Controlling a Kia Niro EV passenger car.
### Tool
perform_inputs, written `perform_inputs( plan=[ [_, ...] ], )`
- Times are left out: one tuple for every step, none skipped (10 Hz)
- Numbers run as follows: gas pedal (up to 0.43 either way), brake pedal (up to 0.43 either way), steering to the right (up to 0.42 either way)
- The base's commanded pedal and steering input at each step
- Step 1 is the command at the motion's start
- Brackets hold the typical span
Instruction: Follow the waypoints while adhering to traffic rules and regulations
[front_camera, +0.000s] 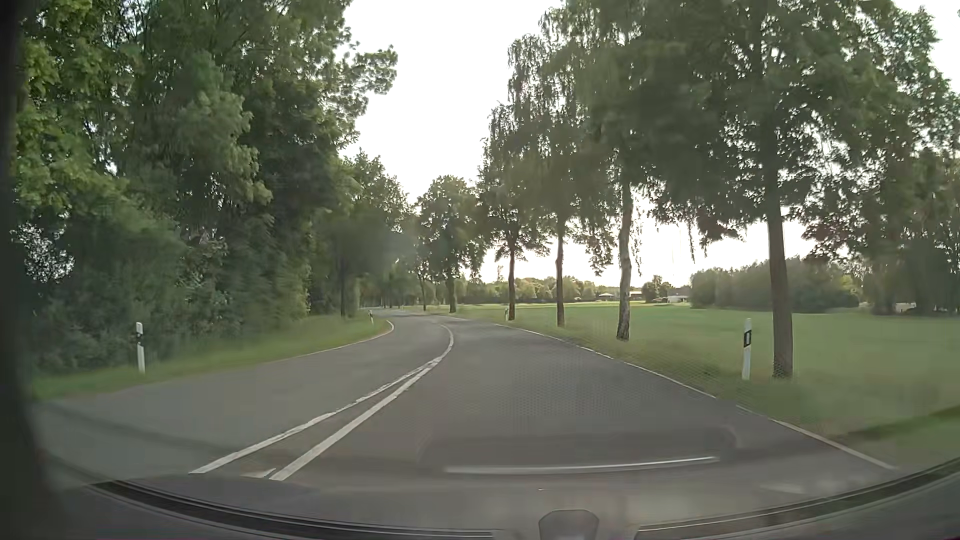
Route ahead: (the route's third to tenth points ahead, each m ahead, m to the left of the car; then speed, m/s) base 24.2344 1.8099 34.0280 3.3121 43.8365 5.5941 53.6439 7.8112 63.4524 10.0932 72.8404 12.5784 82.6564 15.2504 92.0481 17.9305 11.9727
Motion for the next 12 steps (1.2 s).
perform_inputs(
  plan=[
    [0.469, 0.006, -0.001],
    [0.469, 0.006, -0.003],
    [0.469, 0.006, -0.006],
    [0.469, 0.006, -0.011],
    [0.469, 0.006, -0.015],
    [0.469, 0.006, -0.018],
    [0.469, 0.006, -0.020],
    [0.469, 0.006, -0.025],
    [0.469, 0.006, -0.029],
    [0.469, 0.006, -0.030],
    [0.469, 0.006, -0.031],
    [0.469, 0.006, -0.031]
  ],
)
